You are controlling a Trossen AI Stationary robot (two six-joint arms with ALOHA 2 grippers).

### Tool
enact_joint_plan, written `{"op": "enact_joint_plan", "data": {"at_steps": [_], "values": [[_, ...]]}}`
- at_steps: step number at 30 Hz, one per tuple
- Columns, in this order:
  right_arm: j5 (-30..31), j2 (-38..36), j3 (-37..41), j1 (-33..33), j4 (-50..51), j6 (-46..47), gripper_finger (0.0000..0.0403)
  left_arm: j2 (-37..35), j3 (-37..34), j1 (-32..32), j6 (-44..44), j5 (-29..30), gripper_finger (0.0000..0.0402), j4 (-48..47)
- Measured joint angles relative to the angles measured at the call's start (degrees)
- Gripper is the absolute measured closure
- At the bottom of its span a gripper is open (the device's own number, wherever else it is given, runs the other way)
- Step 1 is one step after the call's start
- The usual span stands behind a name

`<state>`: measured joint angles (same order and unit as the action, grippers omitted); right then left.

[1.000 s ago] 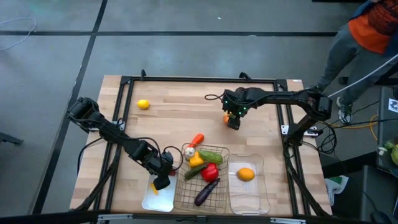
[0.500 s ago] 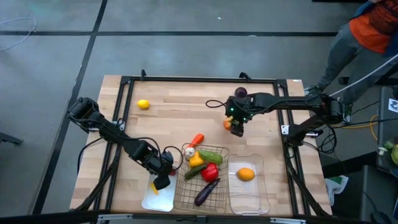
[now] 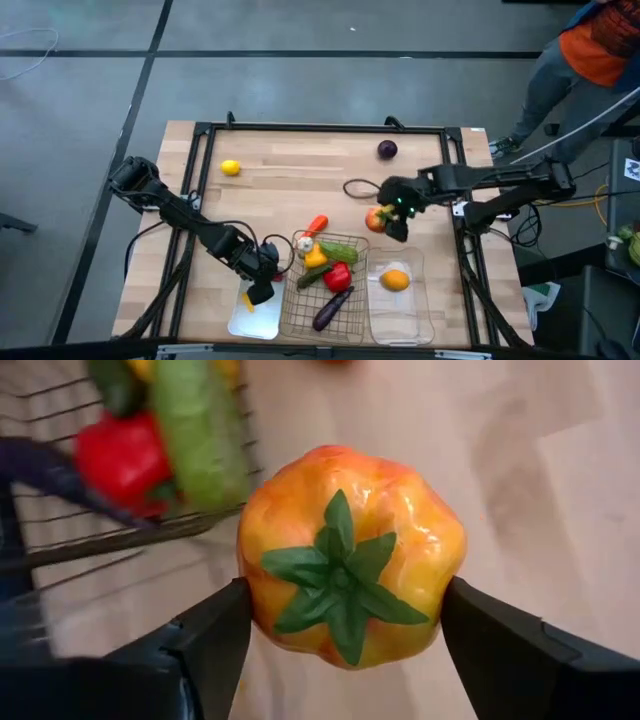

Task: Sort produce into baskets
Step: Put the yellow tomato into the transparent bin

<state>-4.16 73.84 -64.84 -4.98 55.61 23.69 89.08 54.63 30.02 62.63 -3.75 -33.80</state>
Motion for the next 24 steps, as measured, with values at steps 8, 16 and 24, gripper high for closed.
{"op": "enact_joint_plan", "data": {"at_steps": [8,16,24], "values": [[-0.46,-0.23,0.0,-12.11,-0.42,7.85,0.0107,0.0,0.0,0.0,-0.02,0.09,0.0152,0.0],[1.44,-0.03,0.0,-22.88,-2.41,13.31,0.0107,0.0,0.0,-0.02,-0.04,0.09,0.0153,0.0],[4.09,3.99,-0.04,-30.84,-6.23,13.56,0.0107,0.0,0.0,-0.01,-1.23,0.07,0.0153,-0.02]]}}
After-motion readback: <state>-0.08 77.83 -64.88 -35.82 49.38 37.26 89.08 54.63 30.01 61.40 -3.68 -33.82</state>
